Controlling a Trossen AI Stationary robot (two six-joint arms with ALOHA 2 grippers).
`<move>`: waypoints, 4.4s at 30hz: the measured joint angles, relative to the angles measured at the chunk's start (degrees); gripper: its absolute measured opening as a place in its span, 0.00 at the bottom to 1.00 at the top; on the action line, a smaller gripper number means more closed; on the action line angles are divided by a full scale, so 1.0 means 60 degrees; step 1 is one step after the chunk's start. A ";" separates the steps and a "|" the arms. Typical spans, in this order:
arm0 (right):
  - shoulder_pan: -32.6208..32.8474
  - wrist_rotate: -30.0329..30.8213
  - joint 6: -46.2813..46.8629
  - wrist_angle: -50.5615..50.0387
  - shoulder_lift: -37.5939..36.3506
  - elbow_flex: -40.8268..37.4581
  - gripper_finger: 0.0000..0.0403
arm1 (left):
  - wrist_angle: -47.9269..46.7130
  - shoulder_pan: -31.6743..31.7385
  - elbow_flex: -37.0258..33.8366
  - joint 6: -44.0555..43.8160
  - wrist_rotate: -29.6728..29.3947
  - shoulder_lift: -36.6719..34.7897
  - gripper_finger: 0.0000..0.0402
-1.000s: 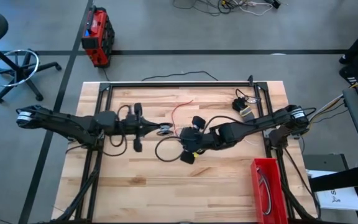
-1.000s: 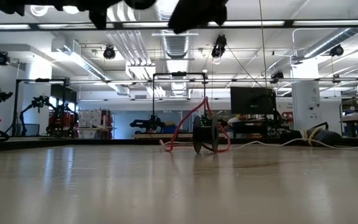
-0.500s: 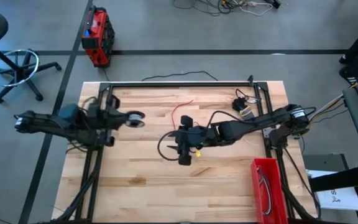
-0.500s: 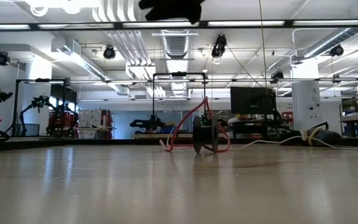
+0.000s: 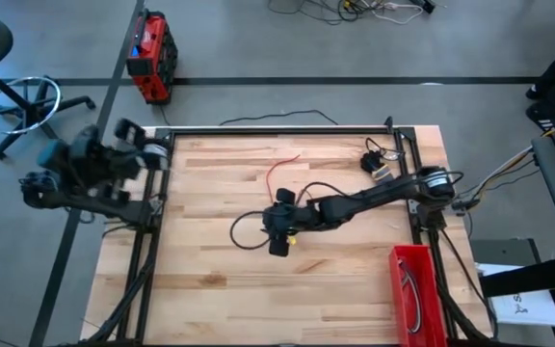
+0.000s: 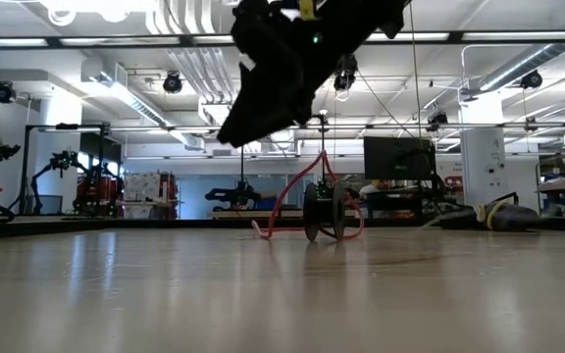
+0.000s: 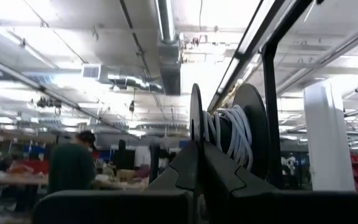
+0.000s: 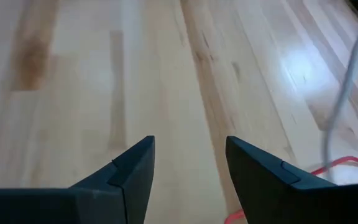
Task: Coil cords
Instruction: Coil the white wire onto the spool
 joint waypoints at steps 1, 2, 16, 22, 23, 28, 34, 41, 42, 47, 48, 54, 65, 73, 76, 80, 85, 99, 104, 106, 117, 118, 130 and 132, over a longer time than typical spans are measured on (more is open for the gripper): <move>-0.0039 -0.0001 -0.0015 -0.0009 0.0051 0.0000 0.48 | -0.0146 -0.0003 0.0360 0.0082 -0.0004 0.0110 0.00; -0.0078 0.0002 -0.0058 0.0014 0.0078 0.0000 0.48 | -0.0343 -0.0003 0.0738 0.0158 -0.0003 0.0217 0.00; -0.0302 0.1325 -0.1280 -0.0768 -0.0965 0.0322 0.48 | -0.1964 -0.0002 0.5299 0.0916 -0.0246 0.2330 0.00; -0.0837 0.3032 -0.1674 -0.0592 -0.1127 0.0450 0.47 | -0.2507 0.0000 0.6455 0.0904 -0.0247 0.3158 0.00; -0.0946 0.3105 -0.1647 -0.0563 -0.1126 0.0453 0.47 | -0.2534 0.0000 0.6575 0.0867 -0.0244 0.3256 0.00; -0.1466 0.2504 -0.1448 -0.0397 -0.0709 0.0419 0.47 | -0.2699 0.0000 0.6666 0.0810 -0.0244 0.3408 0.00; -0.1648 0.2481 -0.0844 -0.0357 -0.0500 0.0404 0.47 | -0.2852 0.0000 0.6657 0.0807 -0.0244 0.3422 0.00; -0.1641 0.2478 -0.0699 -0.0251 -0.0504 0.0408 0.47 | -0.3334 -0.0003 0.6654 0.0847 -0.0244 0.3250 0.00; -0.1641 0.2474 -0.0673 -0.0280 -0.0504 0.0408 0.47 | -0.3361 0.0000 0.6654 0.0854 -0.0244 0.3230 0.00; -0.1645 0.2475 0.0195 -0.0226 -0.0504 0.0408 0.47 | -0.3563 0.0000 0.6654 0.1080 -0.0243 0.3130 0.00; -0.1645 0.2474 0.0197 -0.0243 -0.0504 0.0408 0.47 | -0.3602 0.0000 0.6654 0.1131 -0.0243 0.3109 0.00; -0.1644 0.2474 0.0226 -0.0237 -0.0504 0.0408 0.47 | -0.4153 0.0000 0.6654 0.1155 -0.0245 0.3021 0.00; -0.1641 0.2474 0.0219 -0.0197 -0.0504 0.0408 0.48 | -0.4419 -0.0003 0.5880 0.1744 -0.1294 0.3046 0.00; -0.1641 0.2477 0.0226 -0.0161 -0.0504 0.0408 0.47 | -0.4053 -0.0003 0.5248 0.1951 -0.2448 0.3062 0.00; -0.1641 0.2474 0.0226 -0.0163 -0.0504 0.0408 0.47 | -0.3666 -0.0002 0.4965 0.1938 -0.2496 0.3050 0.00; -0.1641 0.2478 0.0226 -0.0165 -0.0504 0.0408 0.47 | -0.3589 0.0000 0.4519 0.1865 -0.2499 0.2943 0.00; -0.1641 0.2474 0.0226 -0.0165 -0.0504 0.0408 0.47 | -0.3191 0.0000 0.3611 0.1439 -0.2334 0.2636 0.00; -0.1641 0.2474 0.0226 -0.0165 -0.0504 0.0408 0.47 | -0.2277 -0.0013 0.0497 0.0979 -0.2174 0.1735 0.00; -0.1642 0.2474 0.0226 -0.0165 -0.0508 0.0408 0.47 | -0.1068 -0.0126 -0.1246 0.0991 -0.2224 0.1610 0.00; -0.1641 0.2474 0.0300 -0.0035 -0.0508 0.0406 0.47 | -0.0684 -0.0237 -0.1795 0.0847 -0.2559 0.1336 0.00; -0.1702 0.2474 0.0550 0.1204 -0.0450 0.0779 0.46 | 0.0427 -0.0730 -0.4598 0.0351 -0.5293 -0.0184 0.00; -0.1699 0.2470 0.0541 0.1231 -0.0450 0.0806 0.46 | 0.0535 -0.0726 -0.4825 0.0049 -0.5482 -0.0246 0.00; -0.1600 0.1844 0.0752 0.1872 -0.0453 0.0940 0.46 | 0.3969 -0.0721 -0.7599 -0.0924 -0.6419 -0.0251 0.00; -0.1598 0.0969 0.0523 0.1872 -0.0464 0.0942 0.46 | 0.4137 -0.0721 -0.7639 -0.0923 -0.6412 -0.0302 0.00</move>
